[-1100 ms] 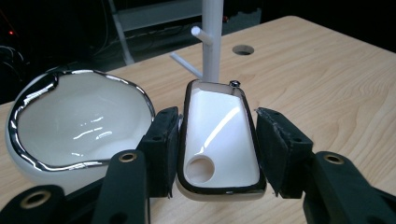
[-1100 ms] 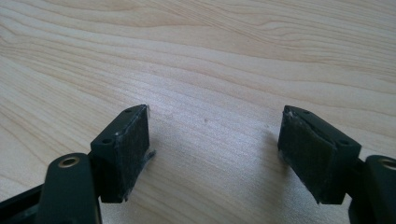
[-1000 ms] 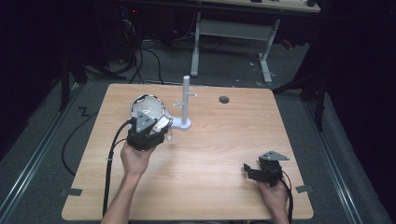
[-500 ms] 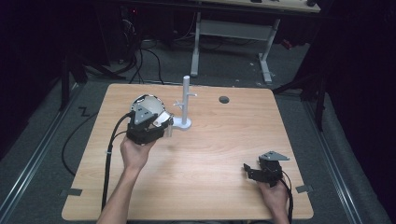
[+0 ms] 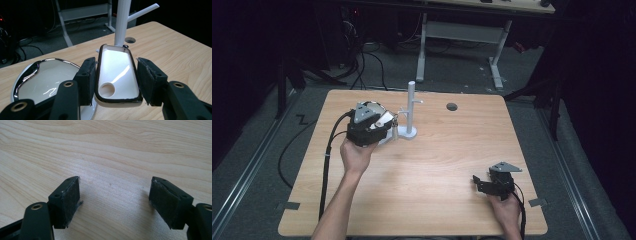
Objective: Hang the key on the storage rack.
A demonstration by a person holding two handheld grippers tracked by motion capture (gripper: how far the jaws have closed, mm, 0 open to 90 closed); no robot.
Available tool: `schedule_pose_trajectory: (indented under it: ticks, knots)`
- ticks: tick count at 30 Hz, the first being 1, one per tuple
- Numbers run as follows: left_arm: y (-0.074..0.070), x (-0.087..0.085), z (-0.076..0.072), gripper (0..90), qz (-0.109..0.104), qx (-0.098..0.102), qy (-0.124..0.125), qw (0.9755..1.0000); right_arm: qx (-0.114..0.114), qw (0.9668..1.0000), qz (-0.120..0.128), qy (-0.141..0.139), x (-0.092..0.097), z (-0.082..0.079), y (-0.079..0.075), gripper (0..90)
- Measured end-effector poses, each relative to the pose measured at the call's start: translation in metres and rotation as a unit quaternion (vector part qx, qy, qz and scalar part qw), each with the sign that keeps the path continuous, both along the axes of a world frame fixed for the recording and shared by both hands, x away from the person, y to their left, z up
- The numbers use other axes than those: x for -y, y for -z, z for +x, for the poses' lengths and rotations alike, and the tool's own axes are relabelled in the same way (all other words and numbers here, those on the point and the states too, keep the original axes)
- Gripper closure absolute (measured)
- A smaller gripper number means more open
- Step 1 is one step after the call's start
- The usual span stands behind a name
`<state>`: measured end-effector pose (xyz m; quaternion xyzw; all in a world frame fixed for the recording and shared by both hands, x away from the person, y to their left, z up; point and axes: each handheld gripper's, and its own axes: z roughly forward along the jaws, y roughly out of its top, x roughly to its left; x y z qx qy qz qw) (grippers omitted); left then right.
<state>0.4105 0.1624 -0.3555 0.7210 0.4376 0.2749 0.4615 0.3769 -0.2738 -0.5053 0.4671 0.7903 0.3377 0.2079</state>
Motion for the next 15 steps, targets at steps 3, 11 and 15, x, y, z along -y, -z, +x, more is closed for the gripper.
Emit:
schedule_pose_trajectory:
  ticks: [3,11,15]
  knots:
    - [-0.002,0.002,0.003,51.0,0.002,0.001,0.002,1.0,0.0,1.0,0.0,0.0,0.0,0.0,0.0,24.9]
    - [-0.009,0.004,0.01,50.9,-0.007,0.005,0.004,1.0,0.0,1.0,0.0,0.0,0.0,0.0,0.0,24.9]
    - [-0.012,0.005,0.013,50.9,-0.005,0.009,0.003,0.9999,0.0,1.0,0.0,0.0,0.0,0.0,0.0,24.9]
